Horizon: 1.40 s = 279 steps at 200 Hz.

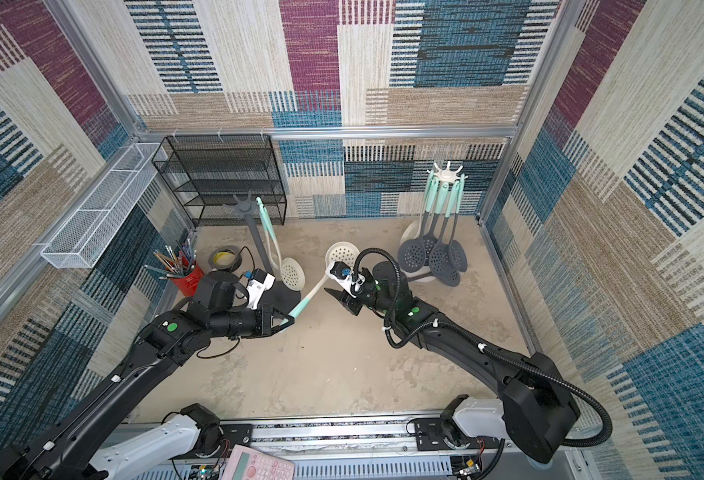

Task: Hang the skimmer on the kitchen utensil rack
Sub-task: Pick up the skimmer from the center of the board.

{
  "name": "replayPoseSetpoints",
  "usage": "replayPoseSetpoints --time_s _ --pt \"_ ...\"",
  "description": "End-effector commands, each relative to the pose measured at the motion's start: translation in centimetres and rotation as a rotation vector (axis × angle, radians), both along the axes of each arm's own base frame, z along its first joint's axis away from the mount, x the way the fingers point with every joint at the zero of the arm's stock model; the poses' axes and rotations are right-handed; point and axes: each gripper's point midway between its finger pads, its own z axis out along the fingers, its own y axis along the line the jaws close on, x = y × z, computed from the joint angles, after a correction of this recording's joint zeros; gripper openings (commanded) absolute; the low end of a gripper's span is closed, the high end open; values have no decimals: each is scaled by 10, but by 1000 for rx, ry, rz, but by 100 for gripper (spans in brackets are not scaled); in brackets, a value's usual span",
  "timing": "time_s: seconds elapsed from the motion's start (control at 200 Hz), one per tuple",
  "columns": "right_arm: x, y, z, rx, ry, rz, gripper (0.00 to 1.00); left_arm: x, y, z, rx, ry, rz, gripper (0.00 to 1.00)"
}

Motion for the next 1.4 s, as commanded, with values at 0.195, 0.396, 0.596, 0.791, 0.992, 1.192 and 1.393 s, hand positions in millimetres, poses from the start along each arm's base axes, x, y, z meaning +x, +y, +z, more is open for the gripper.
replayPoseSetpoints --time_s 0.195,0.396,0.596,0.791,0.992,1.192,1.393 --pt "-28 6 -7 -106 -188 209 49 -23 7 1 76 -34 -153 0" --pt "-30 10 -12 -157 -197 256 49 -28 11 2 100 -39 -177 0" --pt "-30 14 -19 -190 -183 291 48 -29 13 3 116 -47 -182 0" --pt "-32 19 -25 -222 -170 318 47 -28 13 0 128 -43 -185 0" --pt "-34 21 -36 -269 -162 327 46 -27 13 1 130 -47 -188 0" --pt "-35 24 -41 -292 -184 316 44 -26 11 2 128 -43 -196 0" --pt "-32 31 -41 -313 -213 300 40 -26 9 1 125 -36 -201 0"
